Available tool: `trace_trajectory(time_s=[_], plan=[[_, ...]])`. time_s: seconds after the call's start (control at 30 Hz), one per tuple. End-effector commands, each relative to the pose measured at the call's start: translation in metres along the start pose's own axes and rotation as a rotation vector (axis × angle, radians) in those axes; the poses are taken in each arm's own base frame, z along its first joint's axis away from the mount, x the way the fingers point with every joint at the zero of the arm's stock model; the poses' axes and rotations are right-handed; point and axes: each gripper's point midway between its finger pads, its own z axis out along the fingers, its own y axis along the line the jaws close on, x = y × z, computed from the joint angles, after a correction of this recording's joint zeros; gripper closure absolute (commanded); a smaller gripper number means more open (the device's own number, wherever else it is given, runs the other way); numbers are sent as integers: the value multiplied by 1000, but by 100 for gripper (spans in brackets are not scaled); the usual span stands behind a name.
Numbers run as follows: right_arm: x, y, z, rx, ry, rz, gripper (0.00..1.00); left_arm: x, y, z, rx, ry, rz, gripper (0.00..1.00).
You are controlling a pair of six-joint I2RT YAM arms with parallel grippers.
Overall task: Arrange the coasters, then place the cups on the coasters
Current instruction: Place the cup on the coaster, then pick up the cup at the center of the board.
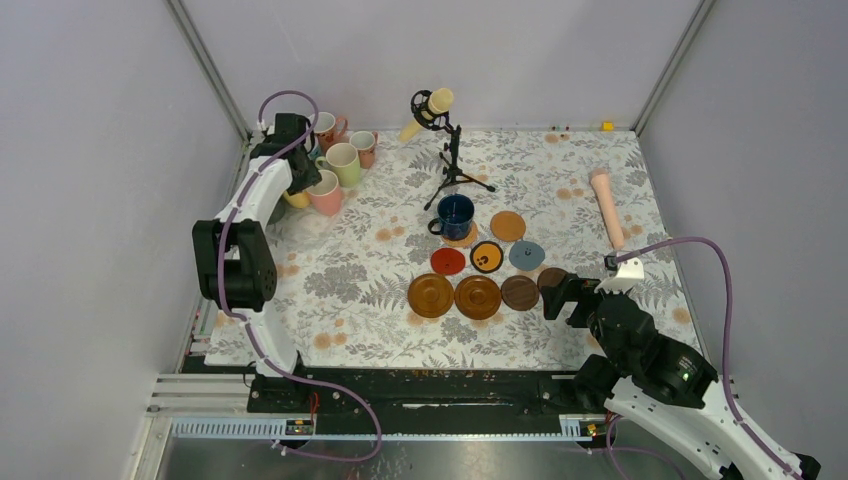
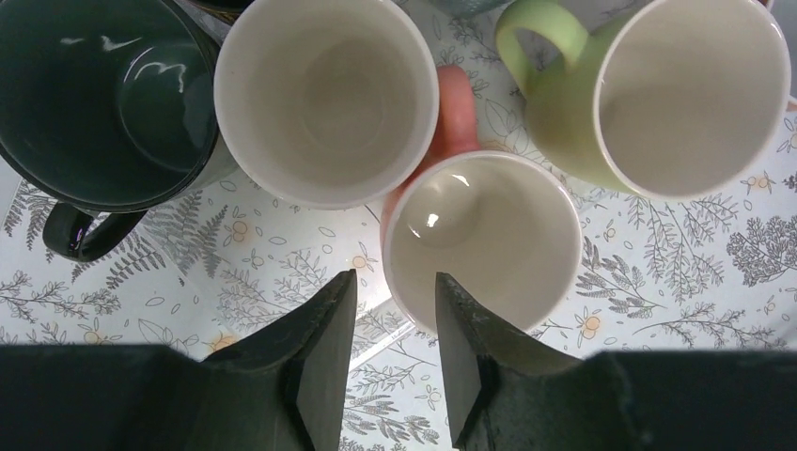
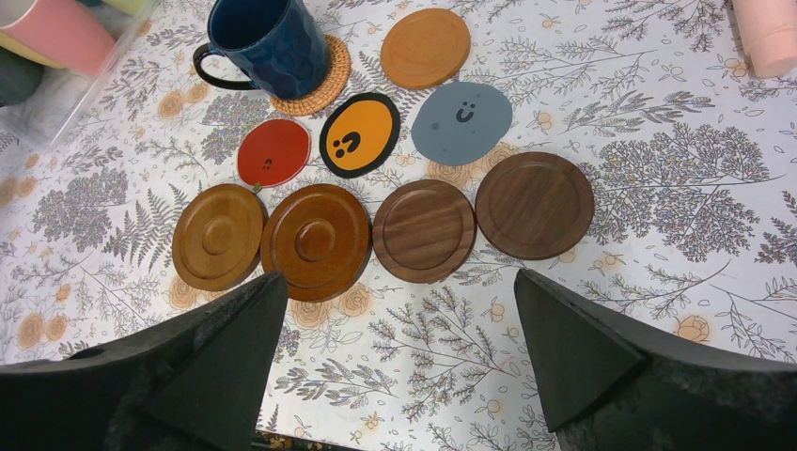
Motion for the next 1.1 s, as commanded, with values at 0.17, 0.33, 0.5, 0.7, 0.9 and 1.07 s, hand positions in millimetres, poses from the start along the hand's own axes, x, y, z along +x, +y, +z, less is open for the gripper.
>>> trace_trajectory(time_s=[0.17, 0.33, 0.5, 0.7, 0.9, 1.07], plan=[[-8, 0, -2, 2, -29, 16, 1, -13, -21, 2, 113, -43, -70, 60], [-9, -1, -3, 0, -38, 22, 1, -5, -20, 8, 105, -15, -79, 62], [-9, -1, -2, 1, -36, 21, 1, 1, -11, 8, 68, -4, -94, 63], [-9, -1, -3, -2, -38, 23, 1, 8, -7, 14, 58, 3, -77, 63], [-9, -1, -3, -3, -41, 27, 1, -1, -21, 1, 134, -14, -77, 62], [-9, -1, -3, -2, -40, 25, 1, -16, -14, -16, 110, -64, -86, 61]])
